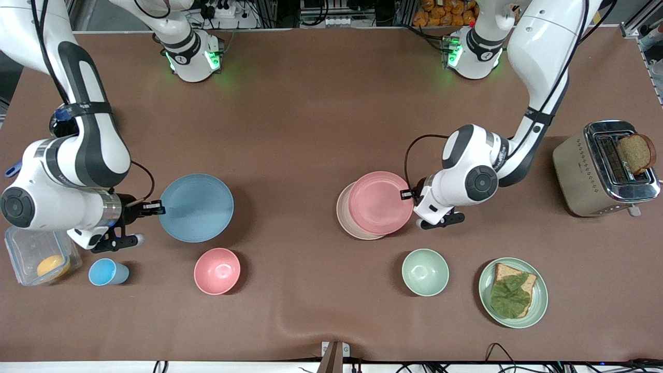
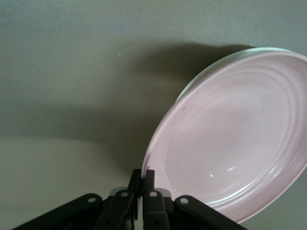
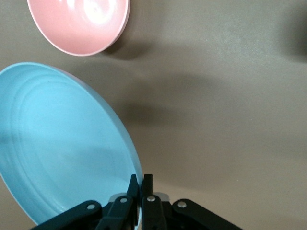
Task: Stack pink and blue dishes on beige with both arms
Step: 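Lower the pink plate onto the beige plate with the left gripper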
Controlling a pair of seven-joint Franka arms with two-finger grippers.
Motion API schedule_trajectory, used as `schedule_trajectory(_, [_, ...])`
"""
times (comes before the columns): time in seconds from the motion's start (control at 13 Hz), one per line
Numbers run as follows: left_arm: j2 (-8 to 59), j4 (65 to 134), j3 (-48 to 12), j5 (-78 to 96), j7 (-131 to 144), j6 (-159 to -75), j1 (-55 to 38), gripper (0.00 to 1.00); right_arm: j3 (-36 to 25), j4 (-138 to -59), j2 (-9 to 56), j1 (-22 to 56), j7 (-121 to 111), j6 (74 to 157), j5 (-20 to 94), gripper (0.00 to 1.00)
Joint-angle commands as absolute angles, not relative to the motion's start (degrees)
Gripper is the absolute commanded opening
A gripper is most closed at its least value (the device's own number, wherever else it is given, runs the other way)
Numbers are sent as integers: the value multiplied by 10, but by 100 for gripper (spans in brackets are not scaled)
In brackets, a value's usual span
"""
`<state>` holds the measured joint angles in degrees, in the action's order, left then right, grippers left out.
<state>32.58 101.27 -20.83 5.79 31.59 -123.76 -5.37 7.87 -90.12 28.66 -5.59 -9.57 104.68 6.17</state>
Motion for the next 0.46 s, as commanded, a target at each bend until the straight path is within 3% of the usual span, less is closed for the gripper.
schedule_trajectory(0.0, [336,1031,-206,62,325,-1288,-57,0,80,-897,281,-52,-80,1034,82,0])
schedule_trajectory(0.38, [353,1031,-205,62,325,-1318,-65,0,83,-897,280,-40,-52,1029,82,0])
